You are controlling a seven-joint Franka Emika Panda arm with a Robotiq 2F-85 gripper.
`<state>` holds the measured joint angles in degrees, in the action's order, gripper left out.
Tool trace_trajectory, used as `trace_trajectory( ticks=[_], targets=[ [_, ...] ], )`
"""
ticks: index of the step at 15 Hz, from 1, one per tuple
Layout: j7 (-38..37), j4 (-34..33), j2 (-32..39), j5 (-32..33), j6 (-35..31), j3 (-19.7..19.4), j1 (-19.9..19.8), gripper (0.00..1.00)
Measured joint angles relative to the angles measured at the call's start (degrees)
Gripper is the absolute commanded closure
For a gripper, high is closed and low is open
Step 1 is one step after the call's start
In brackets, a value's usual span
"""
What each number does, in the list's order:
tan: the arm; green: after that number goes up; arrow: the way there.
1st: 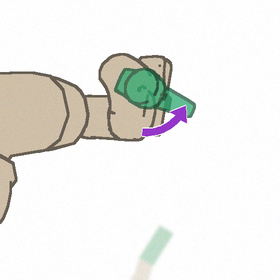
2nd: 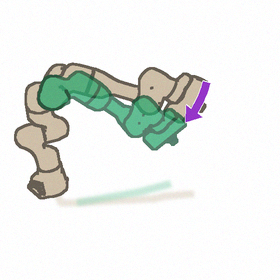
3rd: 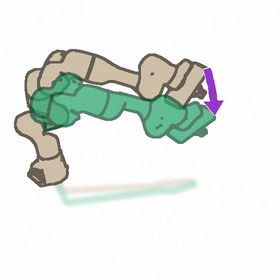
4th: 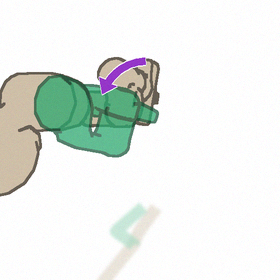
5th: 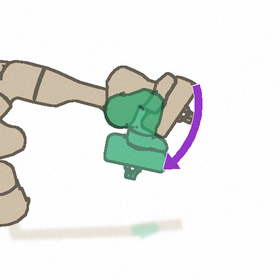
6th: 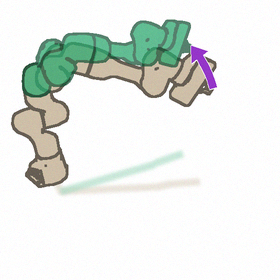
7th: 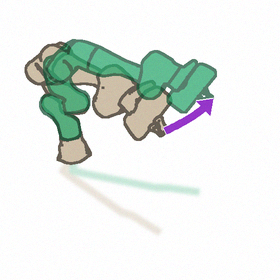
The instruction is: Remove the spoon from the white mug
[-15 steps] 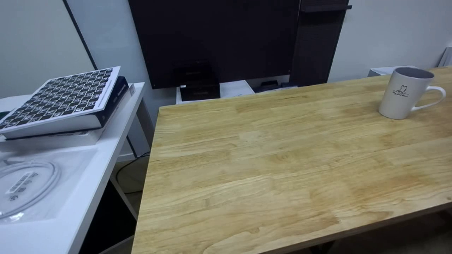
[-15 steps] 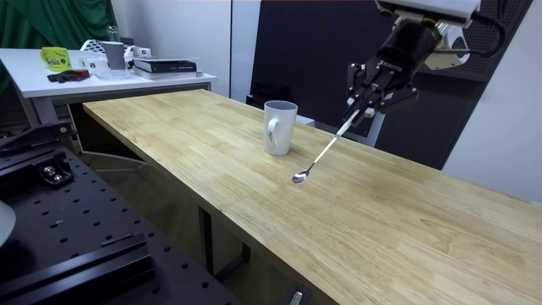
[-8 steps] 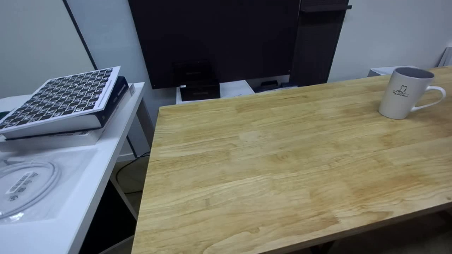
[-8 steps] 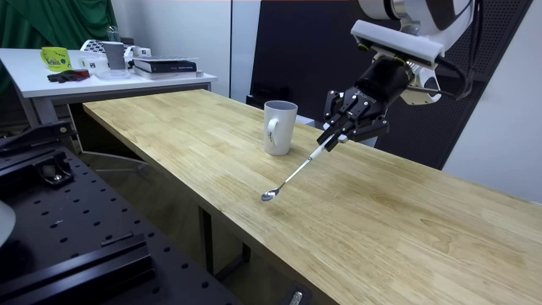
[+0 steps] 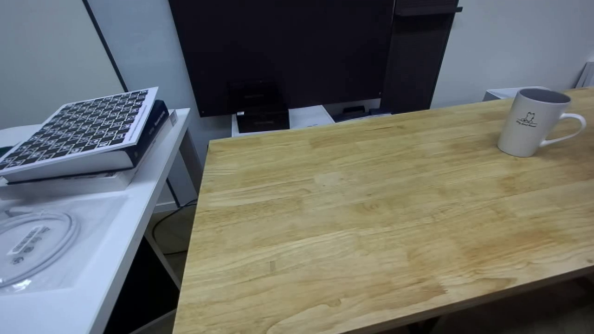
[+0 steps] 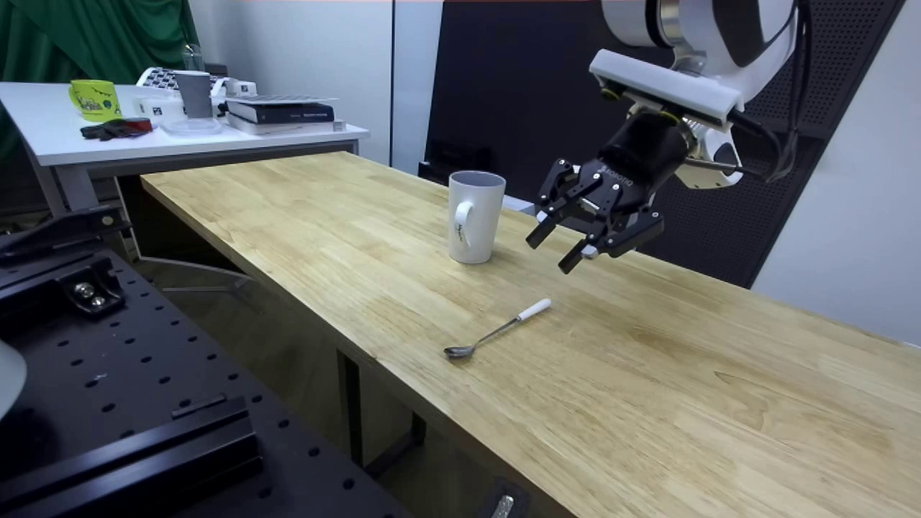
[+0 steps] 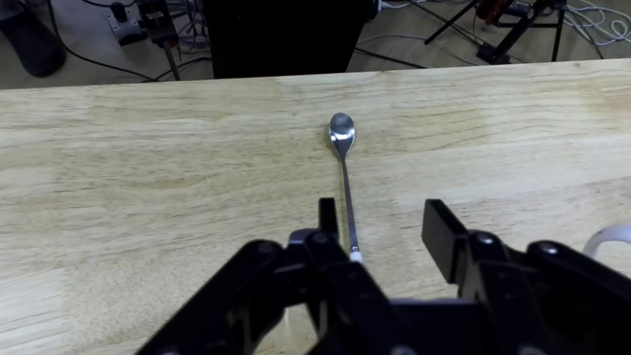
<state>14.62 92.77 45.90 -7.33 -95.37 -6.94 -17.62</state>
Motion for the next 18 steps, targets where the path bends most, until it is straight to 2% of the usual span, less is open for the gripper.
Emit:
trace_trajectory(
  ticks=[3, 4, 9, 14, 18],
  targets=[
    [0.03, 0.04, -0.61, 0.13, -1.79, 0.03, 0.4, 0.01],
    [0.08, 0.17, -1.26, 0.31, -2.86, 0.09, 0.66, 0.0],
    [1.71, 3.36, -9.07, 0.59, -11.18, 1.03, 2.15, 0.0],
    [6.72, 10.31, -19.5, 0.49, -22.09, 2.77, 2.45, 0.0],
    [8.2, 14.63, -24.53, 0.43, -24.61, 3.33, 2.5, 0.0]
  ],
)
